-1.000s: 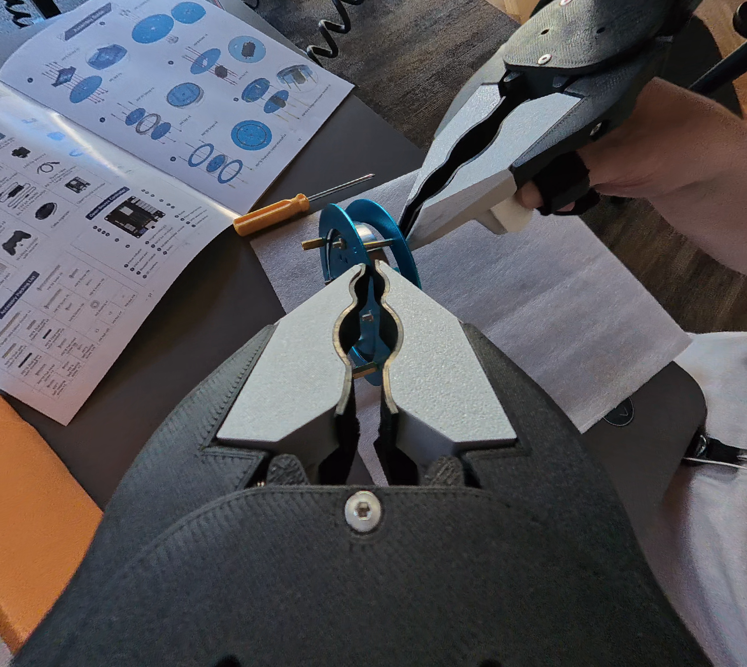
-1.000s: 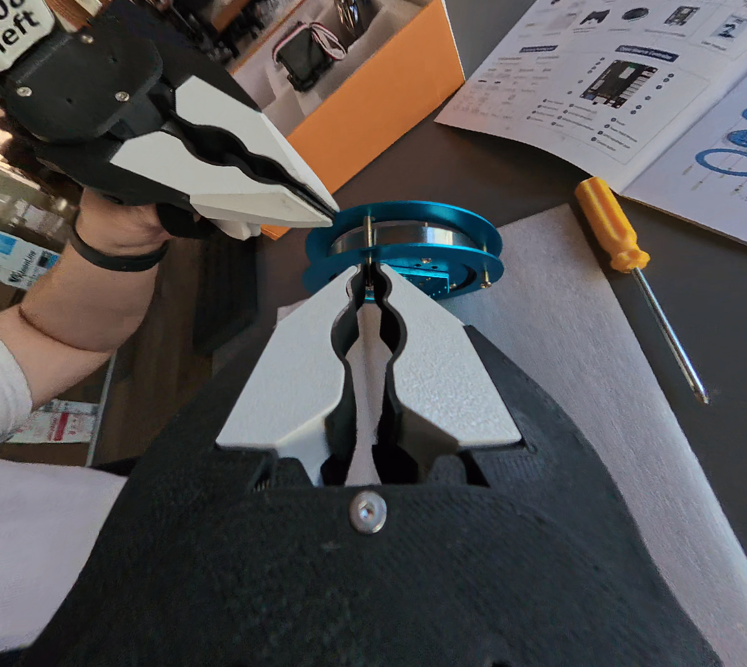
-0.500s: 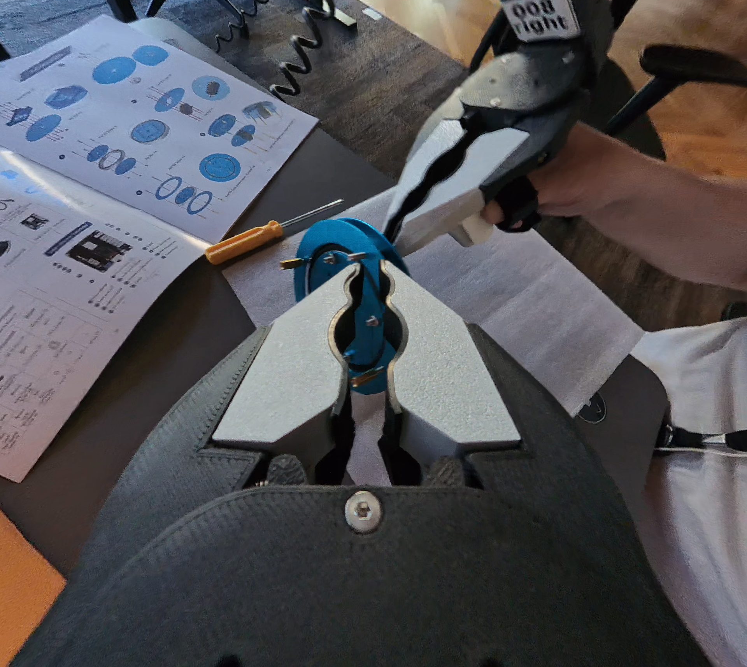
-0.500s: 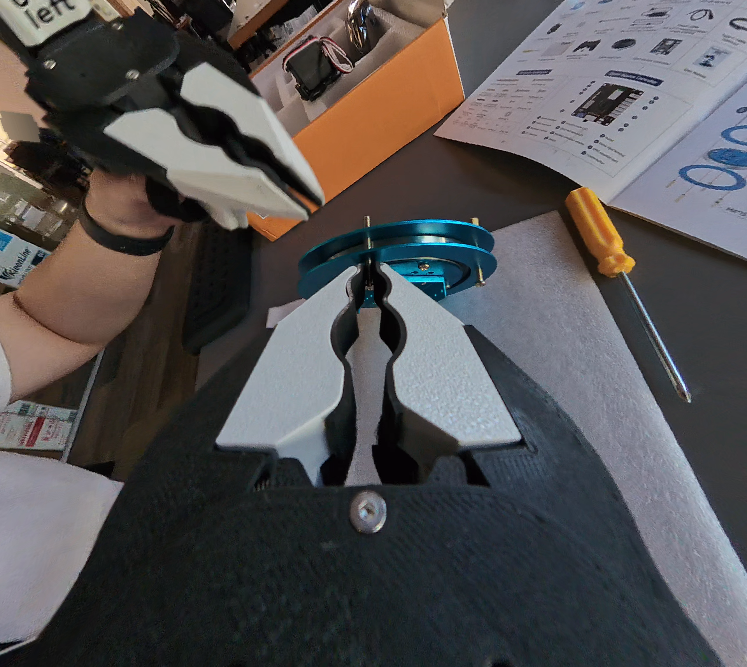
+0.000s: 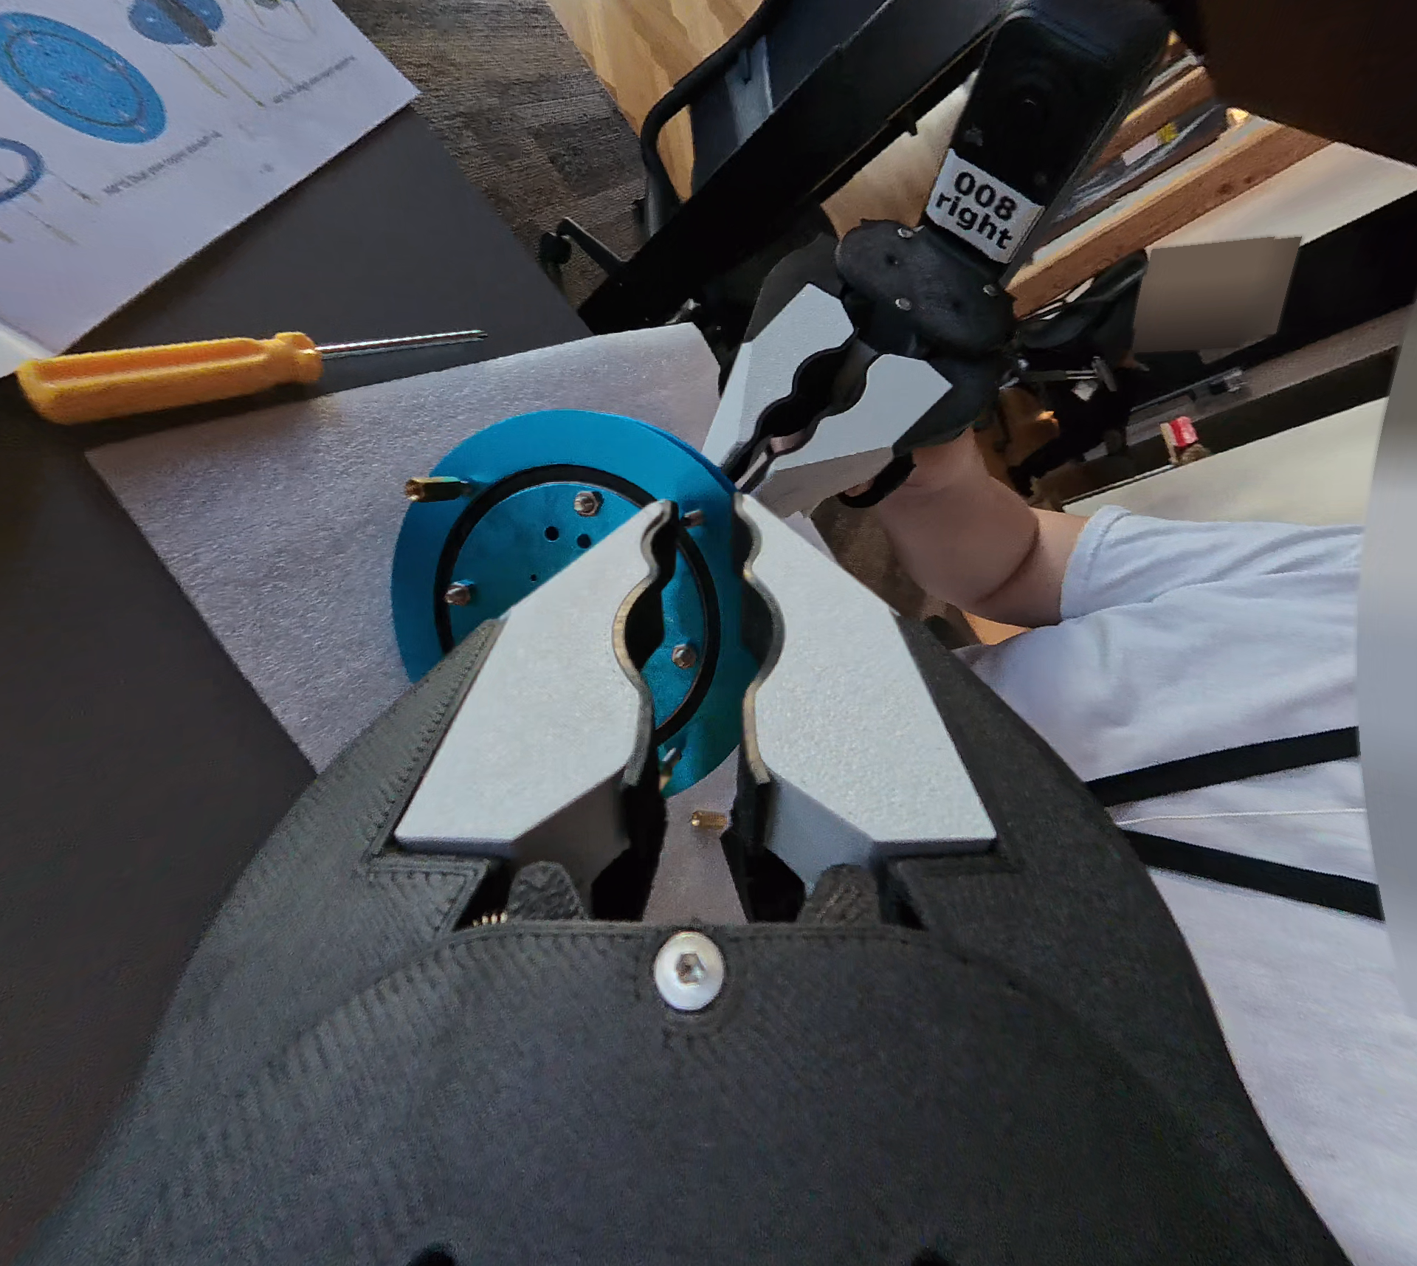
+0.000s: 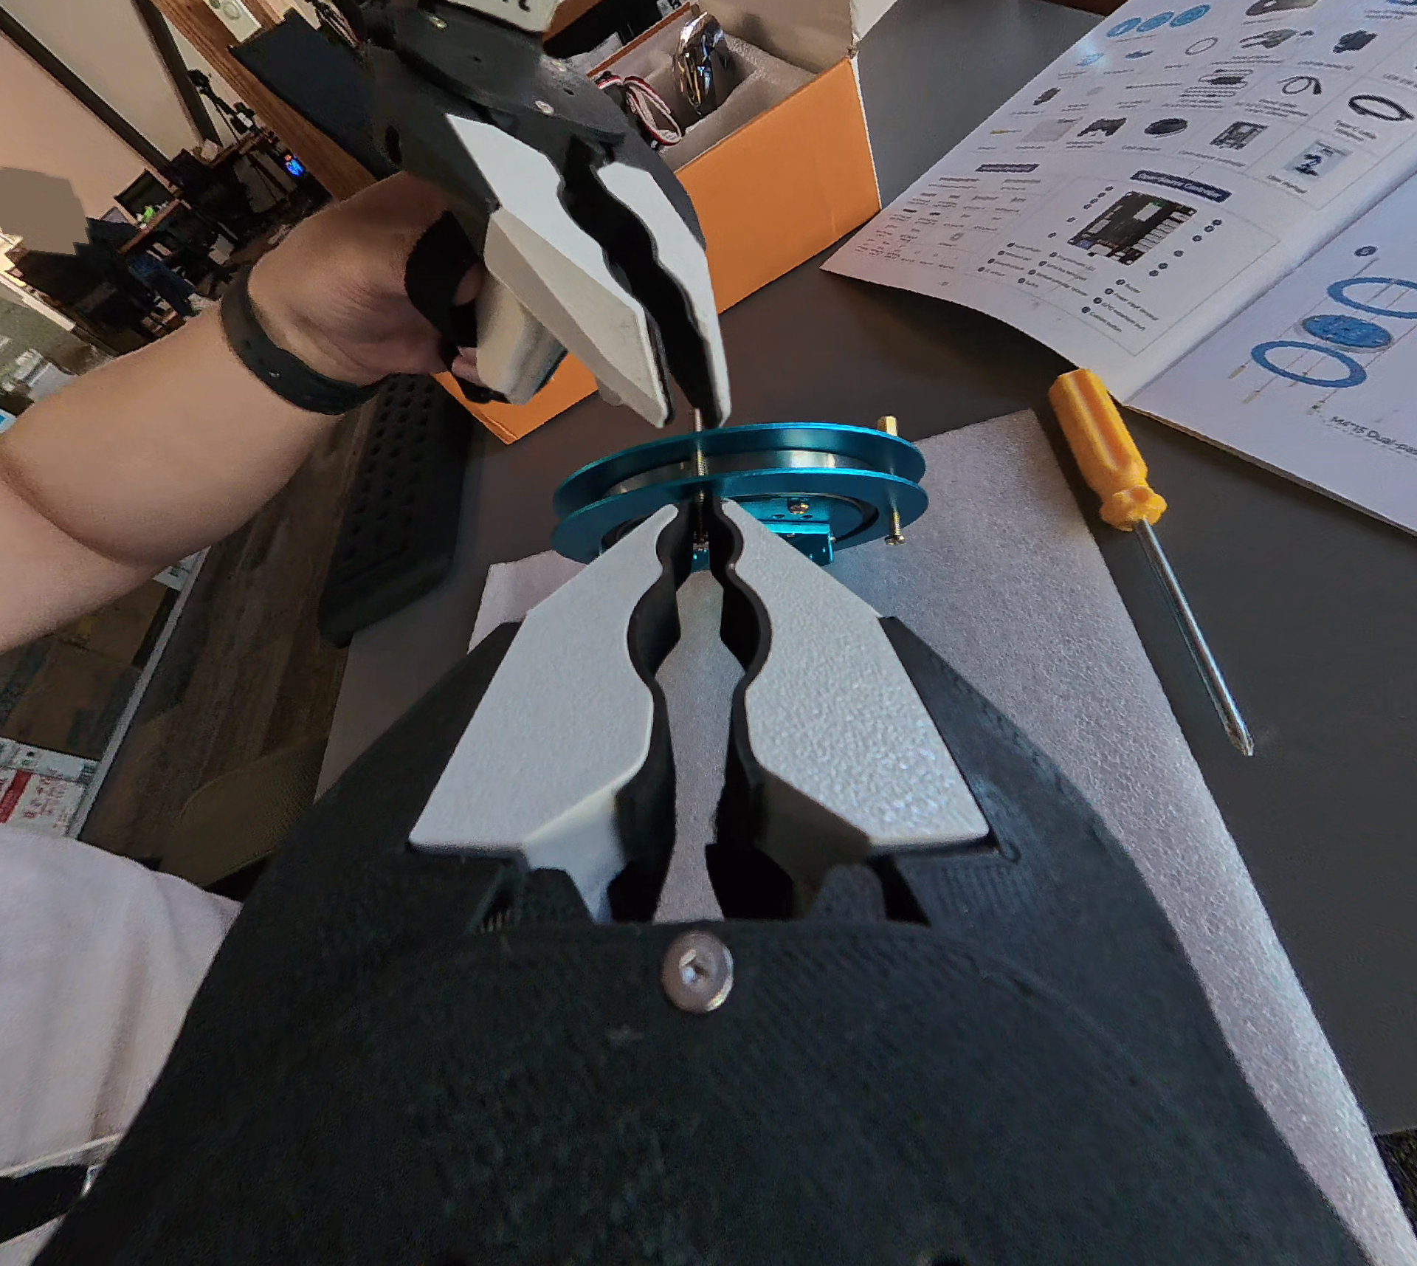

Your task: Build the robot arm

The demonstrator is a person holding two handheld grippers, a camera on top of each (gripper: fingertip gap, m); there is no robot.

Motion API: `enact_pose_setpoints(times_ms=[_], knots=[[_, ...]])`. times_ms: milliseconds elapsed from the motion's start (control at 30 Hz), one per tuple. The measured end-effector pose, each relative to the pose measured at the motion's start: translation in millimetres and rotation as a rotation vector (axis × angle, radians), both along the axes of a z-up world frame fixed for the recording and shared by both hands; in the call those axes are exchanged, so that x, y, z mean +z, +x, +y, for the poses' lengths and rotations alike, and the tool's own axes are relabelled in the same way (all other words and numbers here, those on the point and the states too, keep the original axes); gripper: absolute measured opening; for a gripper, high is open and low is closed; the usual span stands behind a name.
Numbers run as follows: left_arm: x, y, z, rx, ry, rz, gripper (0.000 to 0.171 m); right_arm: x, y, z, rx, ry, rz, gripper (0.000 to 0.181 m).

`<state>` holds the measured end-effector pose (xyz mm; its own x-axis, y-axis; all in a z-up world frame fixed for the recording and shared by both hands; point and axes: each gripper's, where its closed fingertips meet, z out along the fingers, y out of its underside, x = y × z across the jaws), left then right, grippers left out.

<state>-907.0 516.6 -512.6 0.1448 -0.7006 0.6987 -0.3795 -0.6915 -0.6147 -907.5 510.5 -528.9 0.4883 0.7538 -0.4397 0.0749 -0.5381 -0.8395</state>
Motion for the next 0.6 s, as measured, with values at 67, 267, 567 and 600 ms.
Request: enact_pose_setpoints(times_ms=[67, 267, 567, 600], knots=[[-4.2, 2.0, -1.4, -0.016, -0.011, 0.015, 0.003, -0.2, 0.2, -0.1, 0.006, 0.005, -0.003, 0.001], [-6.0, 3.0, -5.3, -0.045, -0.018, 0.032, 0.002, -1.7, 2.0, -1.6, 0.013, 0.021, 0.001, 0.002], [-16.5, 18.8, -23.2, -0.038, 0.13, 0.181, 0.001, -21.4, 30.1, -23.6, 0.022, -0.017, 0.021, 0.016], [-20.4, 22.2, -27.6, -0.048, 0.17, 0.218, 0.001, -21.7, 35.4, -27.1, 0.02, -0.022, 0.036, 0.014]])
